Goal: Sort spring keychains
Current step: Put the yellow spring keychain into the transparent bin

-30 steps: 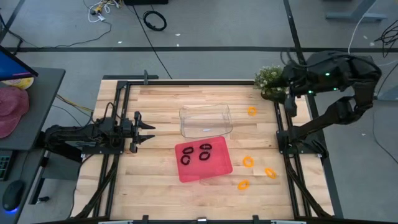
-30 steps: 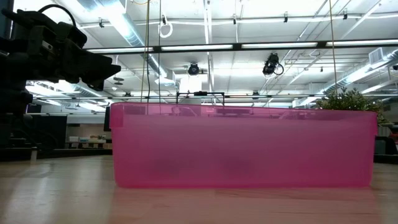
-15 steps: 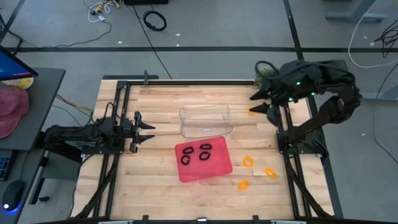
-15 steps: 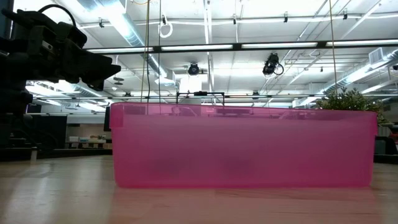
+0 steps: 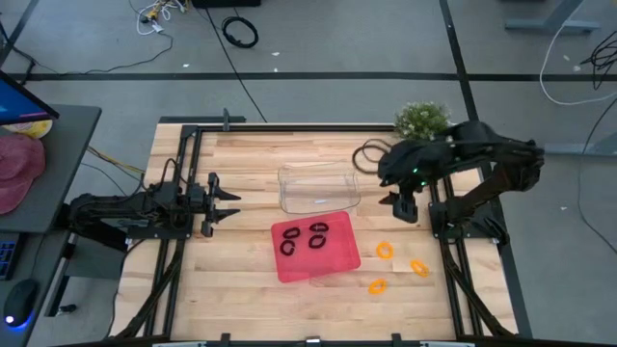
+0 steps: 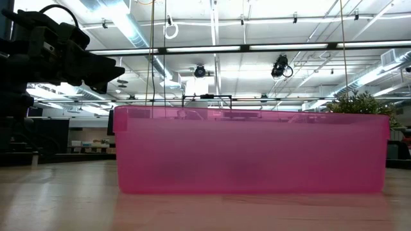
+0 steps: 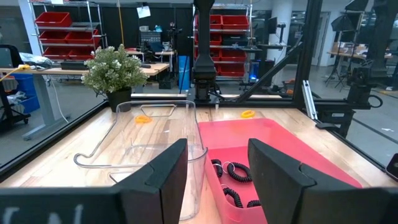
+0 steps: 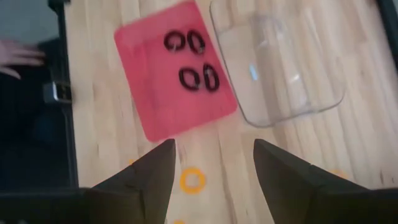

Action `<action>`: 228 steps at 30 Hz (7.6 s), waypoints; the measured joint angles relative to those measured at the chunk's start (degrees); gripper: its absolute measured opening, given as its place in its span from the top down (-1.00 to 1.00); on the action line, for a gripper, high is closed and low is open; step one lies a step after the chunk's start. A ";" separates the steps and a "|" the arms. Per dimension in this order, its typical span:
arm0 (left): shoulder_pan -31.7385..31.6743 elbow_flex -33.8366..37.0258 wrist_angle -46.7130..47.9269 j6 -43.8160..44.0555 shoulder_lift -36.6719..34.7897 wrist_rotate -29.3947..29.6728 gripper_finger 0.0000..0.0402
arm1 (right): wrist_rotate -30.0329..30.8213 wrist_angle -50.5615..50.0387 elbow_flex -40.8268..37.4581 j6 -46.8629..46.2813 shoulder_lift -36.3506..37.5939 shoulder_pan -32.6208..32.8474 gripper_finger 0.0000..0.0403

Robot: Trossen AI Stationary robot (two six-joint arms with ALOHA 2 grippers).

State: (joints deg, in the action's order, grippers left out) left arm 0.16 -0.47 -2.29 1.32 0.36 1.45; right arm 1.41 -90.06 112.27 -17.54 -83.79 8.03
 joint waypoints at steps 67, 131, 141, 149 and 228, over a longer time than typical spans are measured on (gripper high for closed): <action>0.02 0.02 -0.02 0.00 -0.02 -0.02 0.14 | 4.15 2.50 -9.86 -18.32 -8.39 23.11 -0.10; 0.01 0.01 -0.01 0.00 0.00 -0.02 0.14 | 1.28 18.26 -31.57 -37.52 -3.02 37.94 -0.10; 0.00 0.01 0.00 0.00 -0.01 -0.01 0.14 | 2.93 17.24 -31.57 -39.19 -3.02 39.30 -0.10; 0.00 0.02 -0.02 0.00 0.00 -0.02 0.14 | 2.52 22.96 -36.32 -39.14 -3.06 39.85 -0.10; 0.01 0.01 0.00 0.00 0.00 -0.02 0.14 | 13.14 30.99 -41.21 -35.34 -3.06 39.78 -0.10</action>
State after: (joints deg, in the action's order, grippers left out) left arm 0.17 -0.46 -2.28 1.32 0.36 1.43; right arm 14.55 -59.07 71.07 -52.88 -86.85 47.81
